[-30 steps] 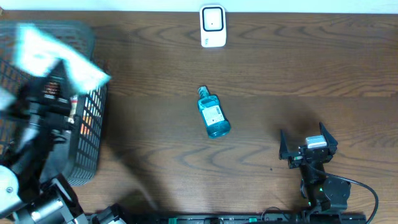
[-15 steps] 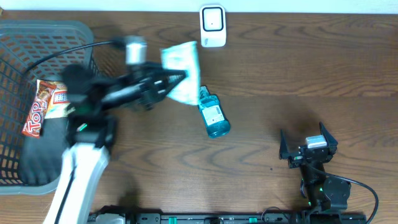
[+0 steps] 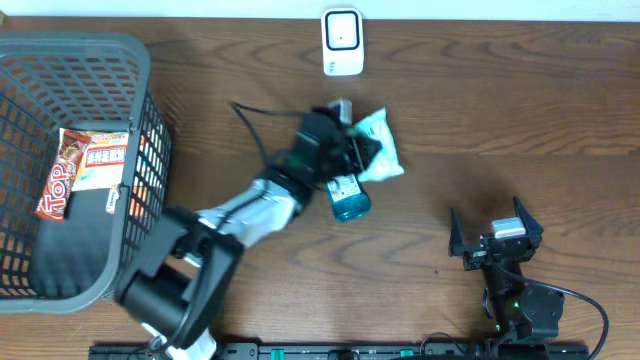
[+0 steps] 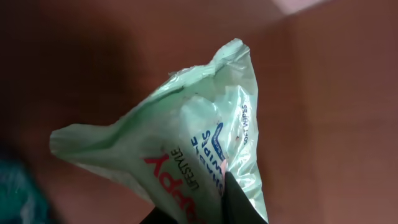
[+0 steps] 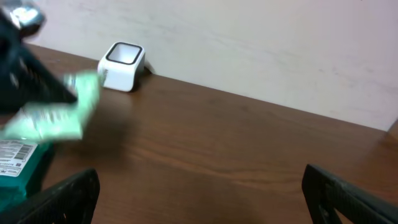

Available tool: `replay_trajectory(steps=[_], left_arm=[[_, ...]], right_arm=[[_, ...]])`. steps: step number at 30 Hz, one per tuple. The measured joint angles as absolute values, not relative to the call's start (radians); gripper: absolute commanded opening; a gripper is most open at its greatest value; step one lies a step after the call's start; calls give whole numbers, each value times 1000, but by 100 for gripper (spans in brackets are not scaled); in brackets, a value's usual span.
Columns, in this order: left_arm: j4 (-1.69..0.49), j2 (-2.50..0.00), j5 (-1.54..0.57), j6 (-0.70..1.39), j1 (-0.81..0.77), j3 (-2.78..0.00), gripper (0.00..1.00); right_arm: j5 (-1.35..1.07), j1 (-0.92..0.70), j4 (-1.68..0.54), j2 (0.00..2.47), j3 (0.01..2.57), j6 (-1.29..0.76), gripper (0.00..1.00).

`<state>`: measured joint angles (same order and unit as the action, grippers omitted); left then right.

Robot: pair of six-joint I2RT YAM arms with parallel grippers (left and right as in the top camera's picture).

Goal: Scan the item barcode
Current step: 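Carry the green wipes pack right of the bottle and release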

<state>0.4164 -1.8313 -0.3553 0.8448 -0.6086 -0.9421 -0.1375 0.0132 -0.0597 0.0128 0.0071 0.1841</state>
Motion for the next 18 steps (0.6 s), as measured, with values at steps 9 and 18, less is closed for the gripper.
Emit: replay_trajectory(steps=[9, 18], left_arm=[[316, -1864, 20, 920, -788, -942, 48], [121, -1790, 87, 807, -794, -992, 70]], right_arm=[[-138, 13, -60, 13, 7, 184, 99], [-137, 13, -59, 13, 7, 184, 99]])
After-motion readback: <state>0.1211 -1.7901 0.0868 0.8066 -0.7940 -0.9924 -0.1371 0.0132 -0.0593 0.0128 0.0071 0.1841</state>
